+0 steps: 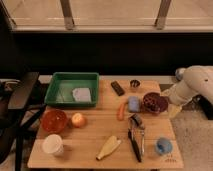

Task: Place towel in tray

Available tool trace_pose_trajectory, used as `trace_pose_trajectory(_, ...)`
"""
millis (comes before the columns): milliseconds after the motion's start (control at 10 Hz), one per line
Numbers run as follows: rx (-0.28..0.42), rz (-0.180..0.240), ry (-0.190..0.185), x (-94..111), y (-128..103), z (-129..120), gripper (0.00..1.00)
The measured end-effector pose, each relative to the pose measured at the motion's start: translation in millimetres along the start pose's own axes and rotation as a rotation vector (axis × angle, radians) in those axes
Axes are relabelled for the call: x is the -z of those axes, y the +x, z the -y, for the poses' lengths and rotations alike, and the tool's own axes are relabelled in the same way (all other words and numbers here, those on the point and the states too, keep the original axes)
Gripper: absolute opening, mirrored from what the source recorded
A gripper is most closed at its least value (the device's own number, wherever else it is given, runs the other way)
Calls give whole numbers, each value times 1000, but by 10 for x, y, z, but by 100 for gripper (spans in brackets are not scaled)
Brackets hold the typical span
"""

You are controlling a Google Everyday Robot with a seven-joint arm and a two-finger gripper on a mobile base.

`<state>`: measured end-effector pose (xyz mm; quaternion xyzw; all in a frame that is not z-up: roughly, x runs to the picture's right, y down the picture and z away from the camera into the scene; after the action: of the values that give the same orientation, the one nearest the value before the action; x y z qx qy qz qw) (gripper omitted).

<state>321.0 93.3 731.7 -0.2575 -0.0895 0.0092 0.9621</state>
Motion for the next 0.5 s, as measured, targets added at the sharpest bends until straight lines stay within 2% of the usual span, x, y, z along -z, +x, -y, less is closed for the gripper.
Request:
trace_pose_trajectory(300,0,0,0,0,0,0,73)
trace_pose_trajectory(400,35,-4,-5,23,-21,35,73)
trace_pose_trajectory(500,107,-3,-4,15,-130,147,73)
